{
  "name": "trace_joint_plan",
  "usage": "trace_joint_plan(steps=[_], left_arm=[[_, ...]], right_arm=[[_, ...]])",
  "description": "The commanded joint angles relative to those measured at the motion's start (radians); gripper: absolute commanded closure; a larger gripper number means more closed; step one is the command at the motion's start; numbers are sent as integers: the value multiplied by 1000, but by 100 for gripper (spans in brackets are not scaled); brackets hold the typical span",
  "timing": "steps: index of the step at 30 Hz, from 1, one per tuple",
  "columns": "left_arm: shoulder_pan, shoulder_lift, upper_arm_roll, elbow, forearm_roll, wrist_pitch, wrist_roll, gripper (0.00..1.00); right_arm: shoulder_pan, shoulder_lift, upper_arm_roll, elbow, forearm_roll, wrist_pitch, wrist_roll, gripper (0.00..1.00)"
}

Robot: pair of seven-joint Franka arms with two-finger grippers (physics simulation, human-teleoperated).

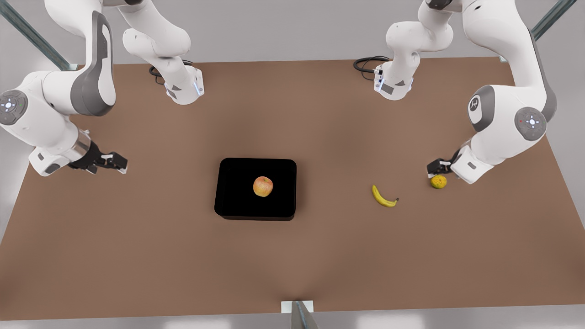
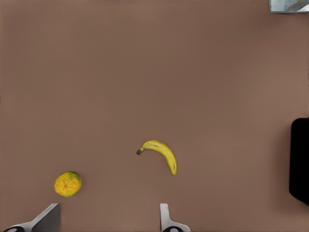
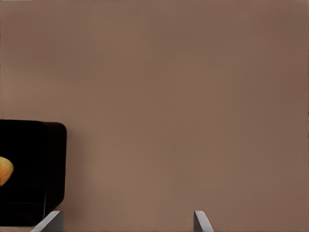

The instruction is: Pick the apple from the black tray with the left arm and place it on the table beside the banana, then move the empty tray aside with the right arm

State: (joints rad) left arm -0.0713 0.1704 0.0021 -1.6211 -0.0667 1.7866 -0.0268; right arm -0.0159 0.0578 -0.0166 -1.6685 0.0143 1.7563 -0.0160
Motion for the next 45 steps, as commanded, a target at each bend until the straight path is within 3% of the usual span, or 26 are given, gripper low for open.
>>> trace_joint_plan(steps=[1, 3, 5, 6, 9, 10, 12, 18, 21, 29, 45], left_arm=[[-2, -5, -5, 1, 1, 77, -18, 0], [-4, 7, -94, 17, 7, 77, -34, 0], [-189, 55, -140, 62, 34, 79, -393, 0], [-320, 150, -143, 167, 94, 66, -625, 0], [-545, 572, -131, 664, 114, 42, -1061, 0], [-597, 656, -131, 762, 145, 45, -1133, 0], [-709, 725, -120, 767, 223, 103, -1257, 0], [-818, 778, -122, 745, 265, 157, -1426, 0], [-814, 781, -119, 730, 265, 163, -1473, 0], [-811, 874, -85, 733, 266, 392, -1398, 0], [-811, 920, -83, 692, 317, 459, -1173, 0]], right_arm=[[5, -1, 1, 1, -2, 65, -15, 0], [7, -1, 26, 1, -4, 52, -15, 0], [7, -1, 30, 1, -4, 49, -15, 0], [7, -1, 37, 1, -4, 49, -15, 0], [7, 1, 50, 3, -28, 43, -13, 0], [5, 1, 53, 3, -33, 43, -10, 0], [5, 1, 53, 3, -33, 43, -12, 0], [5, 2, 53, 3, -33, 43, -12, 0], [5, 2, 53, 3, -33, 43, -12, 0], [5, 2, 53, 3, -33, 43, -12, 0], [5, 2, 53, 3, -33, 43, -10, 0]])
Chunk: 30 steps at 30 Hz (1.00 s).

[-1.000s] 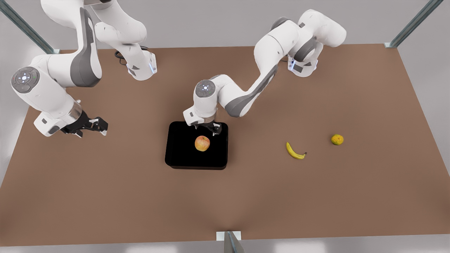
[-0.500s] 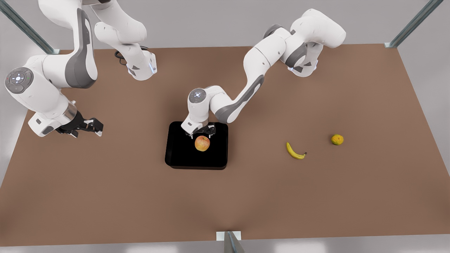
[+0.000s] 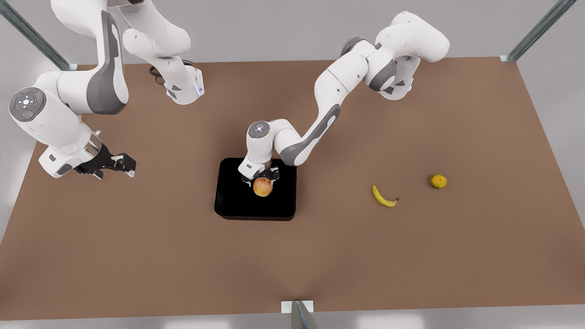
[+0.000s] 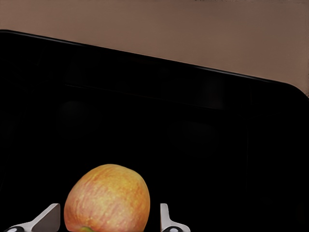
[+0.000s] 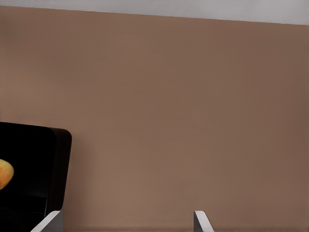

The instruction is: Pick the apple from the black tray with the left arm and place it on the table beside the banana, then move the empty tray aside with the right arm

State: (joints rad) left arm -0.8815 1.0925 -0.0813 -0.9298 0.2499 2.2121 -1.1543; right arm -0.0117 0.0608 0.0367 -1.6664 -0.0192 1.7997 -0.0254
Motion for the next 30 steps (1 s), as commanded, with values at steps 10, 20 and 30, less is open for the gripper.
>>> trace_joint_plan(steps=[10, 20, 30], left_arm=[[1, 32, 2, -20, 37, 57, -41, 0], [1, 78, 2, -20, 37, 89, -59, 0], [21, 4, 2, -17, 26, -35, -41, 9]], right_arm=[[1, -1, 0, 1, 1, 0, -1, 0], [1, 1, 0, 1, 1, 0, -1, 0], [1, 1, 0, 1, 1, 0, -1, 0]])
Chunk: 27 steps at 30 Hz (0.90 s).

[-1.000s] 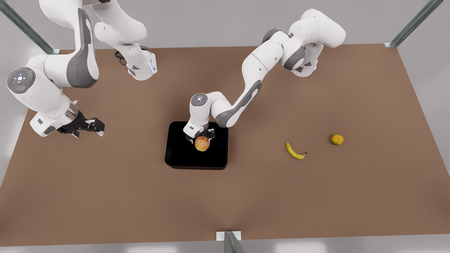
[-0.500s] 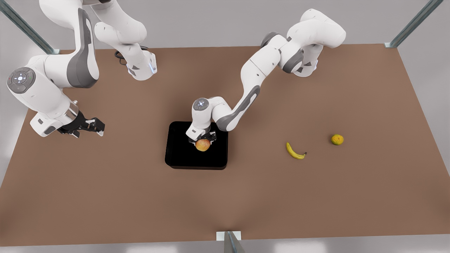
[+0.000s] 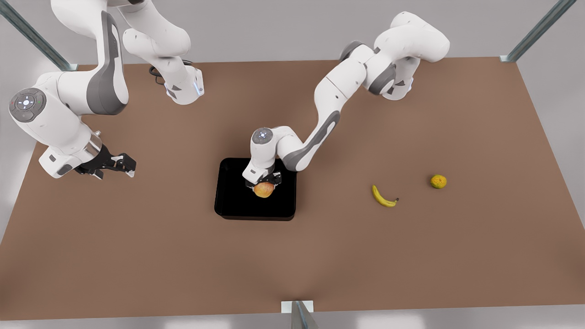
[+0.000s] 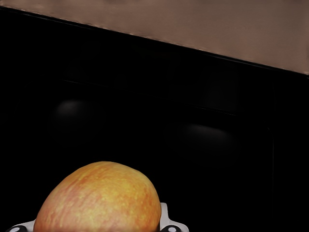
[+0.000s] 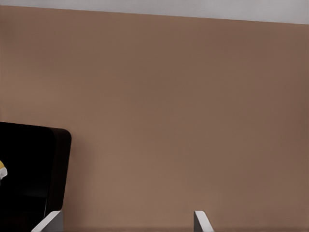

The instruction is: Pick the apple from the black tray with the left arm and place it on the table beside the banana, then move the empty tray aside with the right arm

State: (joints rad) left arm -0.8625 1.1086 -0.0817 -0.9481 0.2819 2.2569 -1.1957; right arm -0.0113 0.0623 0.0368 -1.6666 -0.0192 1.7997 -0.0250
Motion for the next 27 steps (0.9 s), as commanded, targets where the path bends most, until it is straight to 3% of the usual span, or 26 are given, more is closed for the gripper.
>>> trace_joint_plan(steps=[1, 4, 6, 9, 12, 15, 16, 21, 22, 23, 25, 27], left_arm=[[13, -52, -6, 2, -15, -175, 56, 9], [91, -159, -6, -3, -92, -304, 140, 9], [181, -229, -6, -61, -122, -327, 228, 9], [430, -303, -6, -190, -159, -312, 624, 8], [533, -236, -4, -221, -155, -182, 780, 6], [597, -171, -4, -219, -156, -174, 895, 5], [603, -170, -3, -218, -155, -174, 906, 0], [628, -158, -3, -213, -153, -181, 959, 0], [660, -196, 3, -179, -156, -301, 1016, 0], [717, -260, -6, -37, -162, -595, 1125, 0], [793, -502, -1, -37, -242, -919, 1189, 0], [823, -963, 17, -669, -247, -508, 1205, 0]], right_arm=[[1, -1, 0, 1, 1, 0, -1, 0], [2, 4, 2, 1, 2, 0, 5, 0], [22, 16, 49, 1, 2, 3, 86, 0], [164, 21, 49, 4, 1, 12, 249, 0], [249, 103, 52, 114, 1, 9, 252, 0], [274, 126, 51, 114, 15, 10, 287, 0], [277, 136, 60, 113, 15, 10, 342, 0], [310, 211, 64, 54, 44, 35, 520, 0], [310, 209, 64, 25, 82, 58, 520, 0], [306, 200, 63, -27, 84, 107, 520, 0], [303, 202, 63, -74, 85, 148, 514, 0], [303, 209, 63, -96, 116, 202, 519, 0]])
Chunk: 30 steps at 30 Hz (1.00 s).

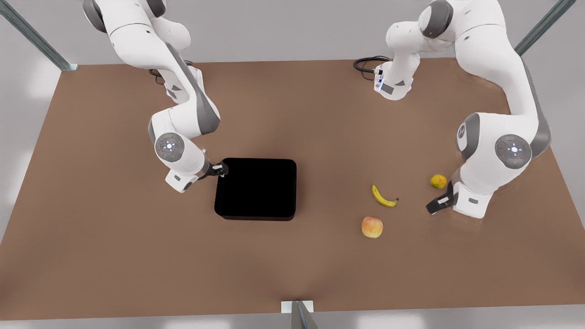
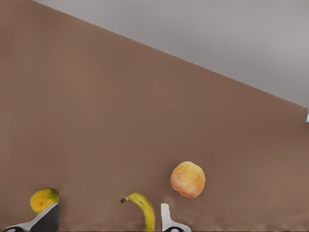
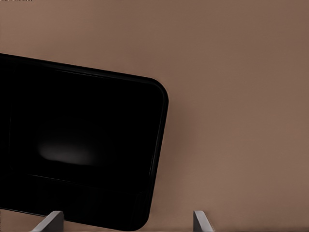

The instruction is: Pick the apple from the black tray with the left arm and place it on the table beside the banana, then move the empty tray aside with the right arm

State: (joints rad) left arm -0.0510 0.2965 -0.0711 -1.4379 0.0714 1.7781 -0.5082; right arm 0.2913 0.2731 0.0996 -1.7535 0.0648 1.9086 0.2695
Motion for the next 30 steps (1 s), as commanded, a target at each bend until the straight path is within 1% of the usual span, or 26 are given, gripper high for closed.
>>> trace_joint_plan(steps=[1, 6, 9, 11, 16, 18, 21, 24, 25, 26, 28, 29, 30], left_arm=[[14, -137, 11, -167, -33, -52, 523, 0], [25, -123, 11, -162, -35, -54, 519, 0], [25, -116, 11, -164, -35, -54, 517, 0], [25, -114, 11, -164, -35, -55, 511, 0], [25, -102, 11, -164, -35, -54, 510, 0], [25, -100, 11, -164, -35, -54, 510, 0], [25, -99, 11, -164, -35, -52, 510, 0], [25, -97, 11, -164, -35, -52, 510, 0], [25, -97, 11, -164, -35, -52, 510, 0], [25, -99, 11, -164, -35, -54, 507, 0], [25, -97, 11, -164, -35, -54, 507, 0], [25, -96, 11, -164, -35, -52, 507, 0], [25, -93, 11, -164, -35, -52, 507, 0]], right_arm=[[0, 18, 0, -9, 35, 119, 224, 0], [-1, 110, -3, -11, 35, 221, 223, 0], [-1, 138, -3, -17, 33, 228, 214, 0], [-1, 138, -3, -84, 32, 303, 211, 0], [-1, 129, -3, -162, 32, 382, 201, 0], [0, 129, -3, -196, 32, 445, 201, 0], [0, 133, -3, -231, 32, 503, 191, 6], [0, 141, -3, -233, 32, 507, 185, 18], [0, 146, -3, -235, 32, 511, 180, 19], [0, 149, -3, -241, 32, 518, 180, 23], [-1, 155, -3, -242, 32, 521, 165, 36], [-1, 159, -3, -242, 32, 530, 163, 38], [-1, 159, -3, -242, 32, 530, 154, 44]])
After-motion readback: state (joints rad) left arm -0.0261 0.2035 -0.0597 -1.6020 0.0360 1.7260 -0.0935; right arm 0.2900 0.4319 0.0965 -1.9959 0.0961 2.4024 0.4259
